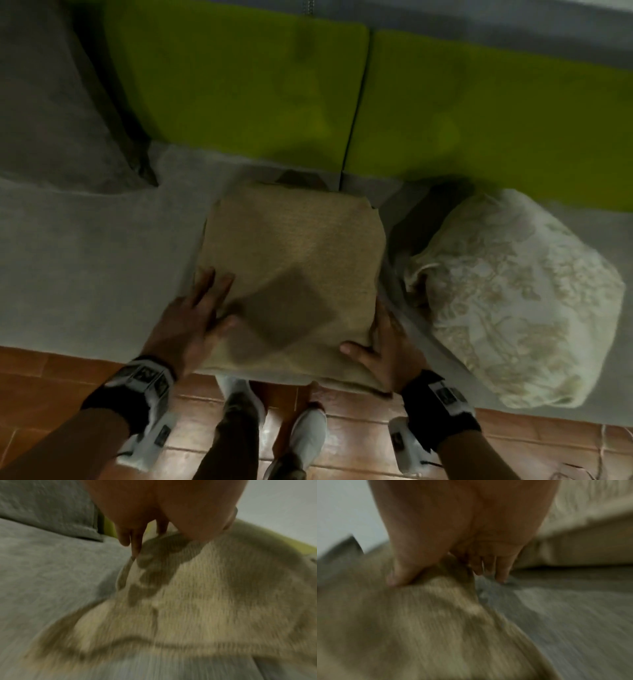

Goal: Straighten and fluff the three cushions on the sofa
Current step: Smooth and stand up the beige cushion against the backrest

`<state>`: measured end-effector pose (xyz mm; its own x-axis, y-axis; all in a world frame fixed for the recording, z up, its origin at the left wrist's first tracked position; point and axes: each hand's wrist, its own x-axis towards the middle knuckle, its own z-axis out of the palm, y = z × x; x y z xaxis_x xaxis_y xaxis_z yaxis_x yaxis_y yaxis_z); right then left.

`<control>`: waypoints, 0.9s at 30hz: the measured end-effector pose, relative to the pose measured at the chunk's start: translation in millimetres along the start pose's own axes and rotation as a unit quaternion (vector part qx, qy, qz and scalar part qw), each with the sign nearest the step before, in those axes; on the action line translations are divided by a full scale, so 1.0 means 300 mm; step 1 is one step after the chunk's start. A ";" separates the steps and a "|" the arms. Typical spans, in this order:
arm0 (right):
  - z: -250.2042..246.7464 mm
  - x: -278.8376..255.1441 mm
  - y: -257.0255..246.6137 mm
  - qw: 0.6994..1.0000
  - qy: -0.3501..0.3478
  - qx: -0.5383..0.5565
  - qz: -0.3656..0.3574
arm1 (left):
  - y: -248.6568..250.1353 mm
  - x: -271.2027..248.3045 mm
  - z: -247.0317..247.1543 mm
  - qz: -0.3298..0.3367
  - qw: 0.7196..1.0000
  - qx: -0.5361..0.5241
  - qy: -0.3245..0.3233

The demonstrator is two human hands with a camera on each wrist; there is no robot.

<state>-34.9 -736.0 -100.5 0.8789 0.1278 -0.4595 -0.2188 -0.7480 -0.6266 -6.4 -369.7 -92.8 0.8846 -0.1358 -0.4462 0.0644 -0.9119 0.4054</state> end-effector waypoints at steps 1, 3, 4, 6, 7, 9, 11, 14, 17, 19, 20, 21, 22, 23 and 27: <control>-0.048 -0.005 -0.034 1.000 0.003 0.016 -0.001 | 0.003 0.011 -0.050 0.008 0.999 0.002 0.032; -0.146 0.010 -0.110 0.998 0.041 0.041 0.016 | 0.011 0.054 -0.165 0.004 0.997 -0.001 0.080; -0.192 0.034 -0.147 0.997 0.077 0.031 0.012 | 0.011 0.088 -0.215 0.002 0.995 -0.013 0.100; -0.268 0.111 -0.232 0.985 0.160 -0.042 -0.055 | 0.039 0.168 -0.296 0.021 0.992 -0.029 0.124; -0.282 0.164 -0.265 0.977 0.169 -0.081 -0.102 | 0.069 0.205 -0.317 0.047 0.990 -0.025 0.127; -0.262 0.283 -0.309 0.967 0.110 -0.163 -0.163 | 0.135 0.280 -0.312 0.126 0.986 0.010 0.105; -0.202 0.379 -0.317 0.950 0.037 -0.243 -0.190 | 0.181 0.351 -0.270 0.189 0.977 0.087 0.055; -0.144 0.446 -0.261 0.944 -0.026 -0.292 -0.152 | 0.146 0.422 -0.193 0.159 0.970 0.177 -0.046; -0.161 0.466 -0.190 0.955 -0.069 -0.279 -0.076 | 0.051 0.477 -0.202 0.141 0.970 0.179 -0.085; -0.172 0.482 -0.160 0.964 -0.090 -0.249 -0.017 | -0.009 0.507 -0.223 0.123 0.973 0.159 -0.109; -0.171 0.492 -0.151 0.967 -0.094 -0.235 0.007 | -0.035 0.522 -0.233 0.114 0.974 0.156 -0.123; -0.163 0.500 -0.144 0.970 -0.095 -0.222 0.023 | -0.056 0.533 -0.239 0.109 0.972 0.157 -0.136; -0.153 0.512 -0.141 0.974 -0.091 -0.206 0.035 | -0.068 0.544 -0.249 0.107 0.971 0.157 -0.147; -0.147 0.522 -0.141 0.978 -0.081 -0.184 0.049 | -0.072 0.554 -0.260 0.105 0.971 0.145 -0.156; -0.218 0.551 -0.153 0.987 -0.015 -0.011 0.157 | -0.042 0.623 -0.332 0.056 0.988 -0.021 -0.142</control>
<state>148.3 -723.1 -106.5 0.7563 -0.0944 -0.6474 -0.4697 -0.7672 -0.4368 204.2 -344.9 -101.8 0.7225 -0.3442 -0.5996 -0.0029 -0.8688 0.4952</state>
